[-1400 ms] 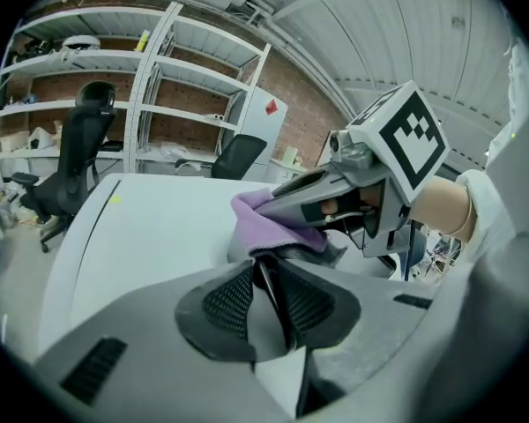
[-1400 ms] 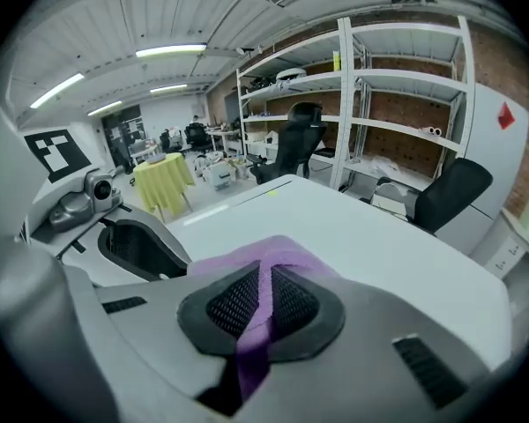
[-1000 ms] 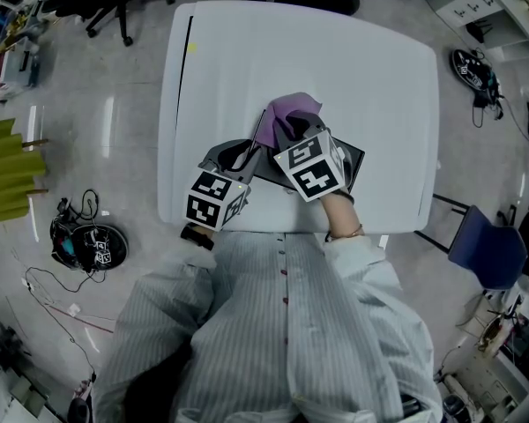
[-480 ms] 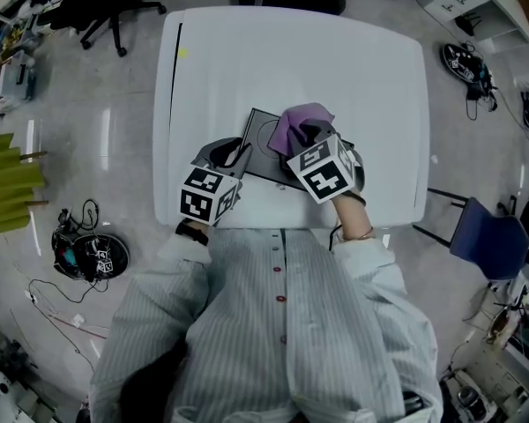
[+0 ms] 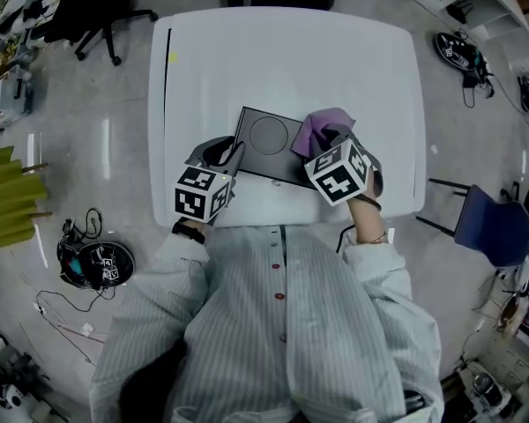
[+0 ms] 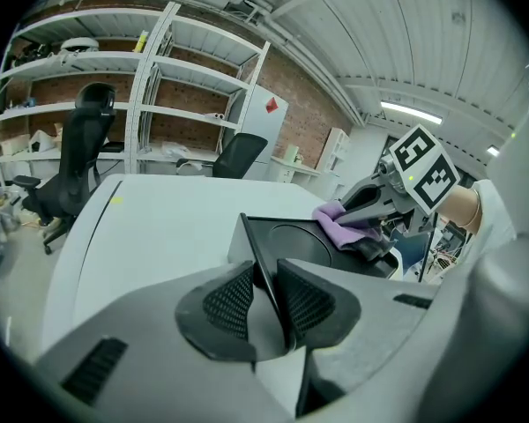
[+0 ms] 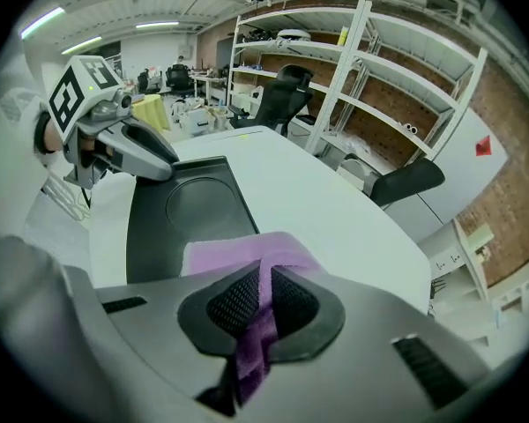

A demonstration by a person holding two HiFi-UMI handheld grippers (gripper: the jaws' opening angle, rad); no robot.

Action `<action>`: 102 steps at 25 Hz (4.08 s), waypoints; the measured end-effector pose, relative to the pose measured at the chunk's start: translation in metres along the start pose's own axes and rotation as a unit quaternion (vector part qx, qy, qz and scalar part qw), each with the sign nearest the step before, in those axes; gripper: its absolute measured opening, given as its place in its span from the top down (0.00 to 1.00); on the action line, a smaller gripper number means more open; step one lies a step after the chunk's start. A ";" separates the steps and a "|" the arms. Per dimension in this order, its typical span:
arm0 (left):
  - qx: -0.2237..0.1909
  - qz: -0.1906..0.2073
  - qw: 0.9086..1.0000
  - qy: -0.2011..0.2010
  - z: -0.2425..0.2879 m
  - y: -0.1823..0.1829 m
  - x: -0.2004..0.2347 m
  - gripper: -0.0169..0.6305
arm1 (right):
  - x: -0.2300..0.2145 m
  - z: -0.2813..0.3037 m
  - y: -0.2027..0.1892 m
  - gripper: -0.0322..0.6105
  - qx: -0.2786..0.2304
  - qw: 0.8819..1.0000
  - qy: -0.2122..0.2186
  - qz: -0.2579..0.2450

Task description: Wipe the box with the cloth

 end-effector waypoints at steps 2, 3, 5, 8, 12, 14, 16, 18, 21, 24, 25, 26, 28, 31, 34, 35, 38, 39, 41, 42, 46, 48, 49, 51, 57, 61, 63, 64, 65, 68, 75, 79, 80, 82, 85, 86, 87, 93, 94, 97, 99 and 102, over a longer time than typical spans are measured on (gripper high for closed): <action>-0.001 -0.002 1.000 0.001 0.000 0.000 -0.001 0.87 | -0.004 -0.004 -0.008 0.91 0.011 1.000 -0.006 0.002; -0.002 -0.002 1.000 0.001 0.001 0.000 -0.002 0.87 | -0.006 -0.006 -0.013 0.91 0.015 1.000 -0.009 0.004; -0.002 -0.002 1.000 0.002 0.001 0.000 -0.003 0.87 | -0.010 -0.012 -0.023 0.91 0.019 1.000 -0.017 0.011; -0.004 -0.003 1.000 0.001 0.002 0.001 -0.003 0.87 | -0.015 -0.020 -0.037 0.91 0.019 0.999 -0.031 0.030; -0.008 -0.004 1.000 0.002 0.001 -0.001 -0.002 0.87 | -0.018 -0.027 -0.049 0.91 -0.005 0.997 -0.034 0.064; -0.010 -0.006 1.000 0.003 0.001 -0.002 -0.003 0.87 | -0.017 -0.028 -0.048 0.91 -0.005 0.997 -0.038 0.062; -0.011 -0.013 1.000 0.002 0.000 -0.001 -0.004 0.87 | -0.017 -0.029 -0.048 0.91 -0.006 0.997 -0.039 0.062; -0.007 -0.016 1.000 0.004 0.000 0.000 -0.005 0.87 | -0.015 -0.032 -0.046 0.91 -0.017 0.997 -0.037 0.065; 0.008 -0.001 1.000 0.003 -0.003 -0.001 -0.007 0.87 | -0.006 -0.042 -0.034 0.91 -0.052 0.996 -0.028 0.061; 0.012 -0.008 1.000 -0.008 -0.010 -0.002 -0.005 0.87 | 0.008 -0.057 -0.004 0.91 -0.103 0.993 -0.005 0.052; 0.012 -0.011 1.000 -0.010 -0.011 -0.003 -0.005 0.87 | 0.014 -0.062 0.007 0.91 -0.122 0.991 0.005 0.048; 0.013 -0.012 1.000 -0.011 -0.013 -0.003 -0.006 0.87 | 0.020 -0.065 0.019 0.91 -0.140 0.989 0.017 0.044; 0.015 -0.010 1.000 -0.010 -0.014 -0.005 -0.007 0.87 | 0.033 -0.068 0.043 0.91 -0.176 0.983 0.047 0.039; 0.015 -0.006 1.000 -0.007 -0.016 -0.008 -0.008 0.87 | 0.053 -0.058 0.074 0.91 -0.203 0.974 0.095 0.033; 0.015 -0.001 1.000 -0.006 -0.016 -0.009 -0.009 0.87 | 0.067 -0.035 0.091 0.91 -0.197 0.973 0.115 0.028; 0.016 0.003 1.000 -0.005 -0.016 -0.009 -0.009 0.87 | 0.069 -0.026 0.094 0.91 -0.188 0.975 0.117 0.026; 0.017 0.010 1.000 -0.004 -0.015 -0.009 -0.007 0.87 | 0.075 0.002 0.096 0.91 -0.152 0.981 0.116 0.014; 0.017 0.010 1.000 -0.003 -0.015 -0.010 -0.007 0.87 | 0.077 0.009 0.096 0.91 -0.140 0.983 0.117 0.009; 0.017 0.010 1.000 -0.003 -0.015 -0.010 -0.007 0.87 | 0.082 0.021 0.094 0.91 -0.117 0.986 0.115 -0.002; 0.017 0.010 1.000 -0.003 -0.015 -0.011 -0.008 0.87 | 0.085 0.026 0.094 0.91 -0.111 0.987 0.112 -0.008; 0.008 0.002 1.000 -0.007 -0.016 -0.013 -0.004 0.87 | 0.093 0.033 0.096 0.91 -0.111 0.990 0.089 -0.025; 0.005 -0.002 1.000 -0.006 -0.016 -0.014 -0.003 0.87 | 0.094 0.034 0.095 0.91 -0.110 0.990 0.089 -0.024; 0.004 -0.003 1.000 -0.006 -0.016 -0.014 -0.004 0.87 | 0.093 0.033 0.094 0.91 -0.109 0.990 0.091 -0.022; 0.004 -0.002 1.000 -0.007 -0.015 -0.014 -0.005 0.87 | 0.091 0.032 0.090 0.91 -0.104 0.990 0.094 -0.020; 0.006 0.002 1.000 -0.007 -0.014 -0.013 -0.004 0.87 | 0.088 0.026 0.072 0.91 -0.092 0.992 0.086 -0.021; 0.007 0.006 1.000 -0.007 -0.014 -0.014 -0.005 0.87 | 0.084 0.019 0.056 0.91 -0.087 0.993 0.078 -0.015; 0.008 0.007 1.000 -0.006 -0.015 -0.015 -0.005 0.87 | 0.081 0.016 0.047 0.91 -0.085 0.994 0.075 -0.011; 0.009 0.007 1.000 -0.006 -0.015 -0.015 -0.005 0.87 | 0.080 0.015 0.044 0.91 -0.084 0.994 0.072 -0.010; 0.009 0.007 1.000 -0.005 -0.015 -0.015 -0.005 0.87 | 0.078 0.013 0.040 0.91 -0.082 0.994 0.069 -0.010; 0.011 0.008 1.000 -0.005 -0.014 -0.013 -0.007 0.87 | 0.073 0.007 0.033 0.91 -0.074 0.995 0.063 -0.015; 0.015 0.009 1.000 -0.004 -0.014 -0.013 -0.007 0.87 | 0.071 -0.001 0.015 0.91 -0.027 0.998 0.041 -0.046; 0.017 0.011 1.000 -0.003 -0.013 -0.013 -0.008 0.87 | 0.062 -0.007 -0.004 0.91 0.006 0.999 0.026 -0.045; 0.018 0.012 1.000 -0.004 -0.013 -0.013 -0.008 0.87 | 0.059 -0.008 -0.008 0.91 0.011 0.999 0.023 -0.041; 0.019 0.013 1.000 -0.004 -0.012 -0.012 -0.007 0.87 | 0.055 -0.011 -0.015 0.91 0.020 0.999 0.019 -0.035; 0.019 0.013 1.000 -0.004 -0.012 -0.012 -0.008 0.87 | 0.049 -0.015 -0.025 0.91 0.034 0.999 0.010 -0.032; 0.020 0.013 1.000 -0.004 -0.012 -0.012 -0.008 0.87 | 0.047 -0.017 -0.028 0.91 0.038 0.999 0.007 -0.030; 0.020 0.013 1.000 -0.005 -0.012 -0.012 -0.008 0.87 | 0.044 -0.019 -0.032 0.91 0.041 0.999 0.005 -0.026; 0.020 0.012 1.000 -0.006 -0.011 -0.011 -0.008 0.87 | 0.036 -0.033 -0.048 0.91 0.045 0.999 -0.004 0.001; 0.019 0.012 1.000 -0.005 -0.012 -0.011 -0.008 0.87 | 0.036 -0.034 -0.050 0.91 0.043 0.999 -0.005 0.005; 0.018 0.006 1.000 -0.006 -0.011 -0.012 -0.008 0.87 | 0.035 -0.035 -0.052 0.91 0.035 0.999 -0.005 0.013; 0.017 -0.003 1.000 -0.010 -0.010 -0.012 -0.008 0.87 | 0.036 -0.036 -0.049 0.91 0.029 0.999 -0.003 0.016; 0.019 -0.011 1.000 -0.013 -0.011 -0.012 -0.008 0.87 | 0.040 -0.042 -0.038 0.91 0.013 1.000 0.001 0.009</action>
Point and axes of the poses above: the fingertips, and each gripper's own axes: z forward along the fingers, x to its left, y out of its top, the point moved 7 cm from there along -z, backward along the fingers, and after that the axes turned 6 degrees about y, right-handed, at the moved point
